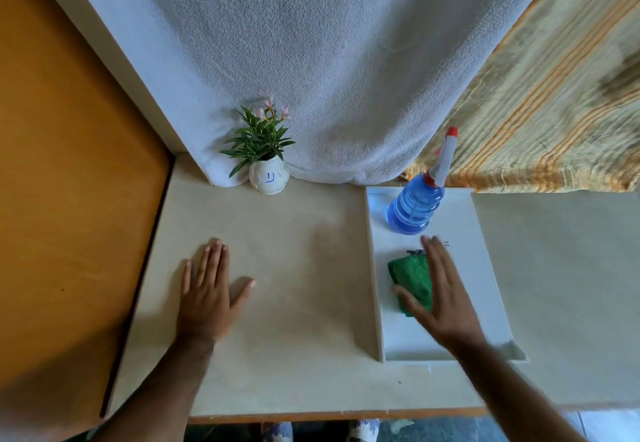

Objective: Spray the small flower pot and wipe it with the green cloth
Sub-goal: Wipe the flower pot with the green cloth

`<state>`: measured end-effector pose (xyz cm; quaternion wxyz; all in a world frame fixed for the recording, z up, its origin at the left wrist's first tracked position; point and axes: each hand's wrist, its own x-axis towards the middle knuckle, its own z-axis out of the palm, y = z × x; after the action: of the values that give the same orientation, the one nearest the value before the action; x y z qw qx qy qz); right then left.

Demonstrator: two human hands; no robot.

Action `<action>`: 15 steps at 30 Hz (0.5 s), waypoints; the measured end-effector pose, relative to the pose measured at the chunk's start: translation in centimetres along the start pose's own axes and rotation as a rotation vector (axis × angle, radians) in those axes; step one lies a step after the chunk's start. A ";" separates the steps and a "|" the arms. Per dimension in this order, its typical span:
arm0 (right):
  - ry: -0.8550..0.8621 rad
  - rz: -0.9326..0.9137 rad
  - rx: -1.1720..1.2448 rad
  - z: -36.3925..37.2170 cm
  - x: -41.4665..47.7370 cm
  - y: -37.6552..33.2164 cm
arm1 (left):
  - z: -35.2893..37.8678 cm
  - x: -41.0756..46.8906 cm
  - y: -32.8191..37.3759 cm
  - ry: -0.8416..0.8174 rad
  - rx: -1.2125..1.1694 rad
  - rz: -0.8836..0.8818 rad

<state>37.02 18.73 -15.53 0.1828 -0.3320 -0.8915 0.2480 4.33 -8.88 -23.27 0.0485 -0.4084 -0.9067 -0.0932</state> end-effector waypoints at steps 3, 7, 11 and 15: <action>-0.131 -0.127 -0.211 0.8 -2.4 1.7 | -0.1 -0.1 0.1 0.040 0.013 0.002; -0.257 -0.113 -0.357 1.1 -3.1 3.3 | -0.1 0.0 0.1 0.060 0.022 0.013; -0.248 -0.140 -0.372 1.0 -2.6 3.8 | -0.1 0.0 0.1 0.058 0.019 0.018; -0.189 -0.101 -0.340 0.8 -1.9 3.2 | 0.1 -0.2 0.0 0.061 0.012 0.017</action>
<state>39.62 19.31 -18.30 0.0518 -0.2885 -0.9492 0.1144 4.44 -8.97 -23.35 0.0795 -0.4126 -0.9019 -0.0998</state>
